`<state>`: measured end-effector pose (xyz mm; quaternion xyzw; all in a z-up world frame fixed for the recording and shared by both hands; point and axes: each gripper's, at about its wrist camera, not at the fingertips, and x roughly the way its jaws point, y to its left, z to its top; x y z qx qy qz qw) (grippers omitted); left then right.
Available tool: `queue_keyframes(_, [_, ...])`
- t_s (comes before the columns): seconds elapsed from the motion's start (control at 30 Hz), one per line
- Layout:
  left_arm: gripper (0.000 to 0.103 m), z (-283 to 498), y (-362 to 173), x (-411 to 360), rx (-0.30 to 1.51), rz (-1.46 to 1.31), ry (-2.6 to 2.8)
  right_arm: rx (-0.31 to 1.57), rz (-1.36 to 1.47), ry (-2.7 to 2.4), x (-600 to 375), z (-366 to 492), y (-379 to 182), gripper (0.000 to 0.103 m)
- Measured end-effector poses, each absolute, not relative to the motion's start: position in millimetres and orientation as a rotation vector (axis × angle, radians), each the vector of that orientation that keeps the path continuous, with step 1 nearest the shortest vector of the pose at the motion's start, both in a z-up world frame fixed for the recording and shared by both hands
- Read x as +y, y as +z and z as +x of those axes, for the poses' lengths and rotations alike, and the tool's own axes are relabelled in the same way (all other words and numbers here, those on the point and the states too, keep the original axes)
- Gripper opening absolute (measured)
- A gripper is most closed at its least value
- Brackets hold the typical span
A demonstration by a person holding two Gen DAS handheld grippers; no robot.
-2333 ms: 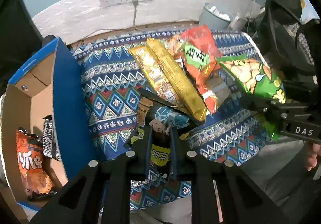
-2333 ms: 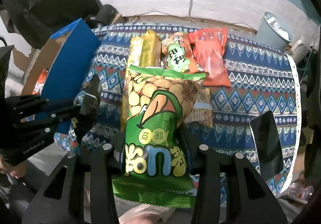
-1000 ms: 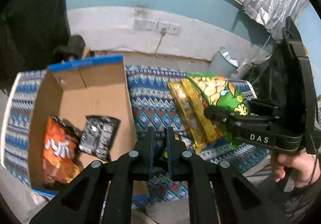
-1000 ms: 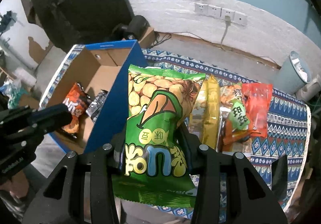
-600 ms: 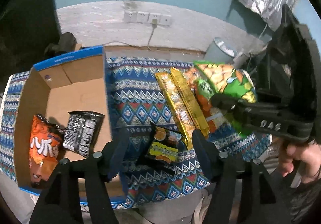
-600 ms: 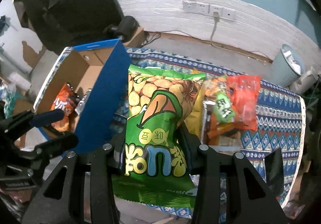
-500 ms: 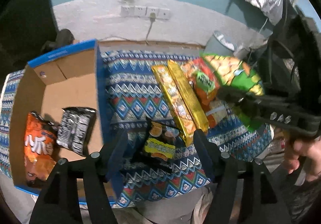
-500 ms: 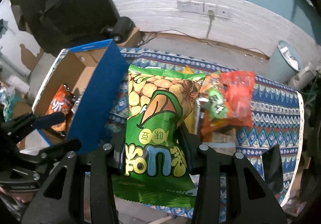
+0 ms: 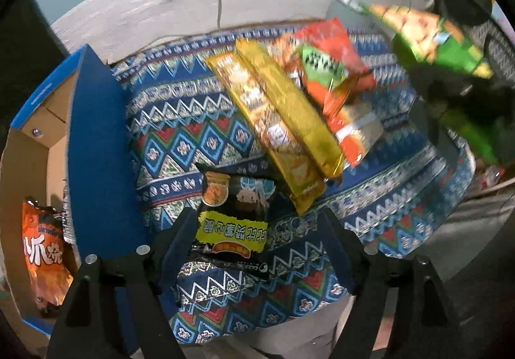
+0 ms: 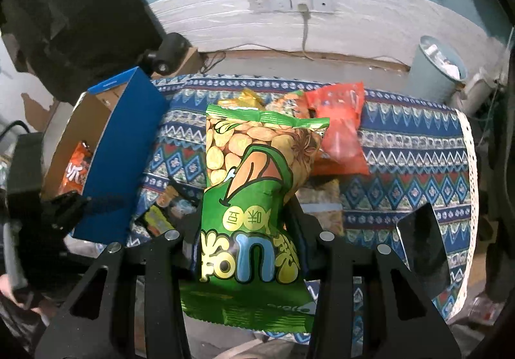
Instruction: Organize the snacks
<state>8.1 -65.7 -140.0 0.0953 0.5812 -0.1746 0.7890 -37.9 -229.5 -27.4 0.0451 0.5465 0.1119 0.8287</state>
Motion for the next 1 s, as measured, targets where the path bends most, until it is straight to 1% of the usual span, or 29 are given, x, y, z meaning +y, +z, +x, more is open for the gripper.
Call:
queue_keyframes(0.3, [0.078,18,-178,-73,1.317,0.316,-0.304,1.169,0.117,0.232,-242,-40,-32,0.043])
queue_keyframes(0.37, [0.080,21,-184,-71,1.329,0.316,-0.294,1.171,0.117,0.235,-242,-41,-33,0.043])
queue_keyframes(0.43, [0.085,24,-189,-70,1.341,0.313,-0.288,1.171,0.117,0.237,-242,-41,-33,0.043])
queue_keyframes(0.67, [0.085,30,-209,-65,1.380,0.320,-0.279,1.177,0.113,0.245,-240,-40,-36,0.043])
queue_keyframes(0.7, [0.081,30,-209,-63,1.380,0.311,-0.282,1.178,0.111,0.246,-239,-40,-36,0.043])
queue_keyframes(0.73, [0.069,30,-209,-61,1.375,0.302,-0.282,1.180,0.109,0.246,-239,-40,-36,0.043])
queue_keyframes(0.77, [0.065,29,-209,-59,1.374,0.297,-0.280,1.180,0.107,0.247,-238,-39,-37,0.043])
queue_keyframes(0.87, [0.063,29,-207,-53,1.367,0.270,-0.293,1.181,0.100,0.247,-236,-39,-37,0.043])
queue_keyframes(0.9, [0.060,29,-204,-53,1.360,0.268,-0.296,1.182,0.099,0.247,-235,-39,-37,0.043])
queue_keyframes(1.0, [0.060,26,-190,-53,1.325,0.278,-0.293,1.177,0.092,0.247,-233,-39,-35,0.043])
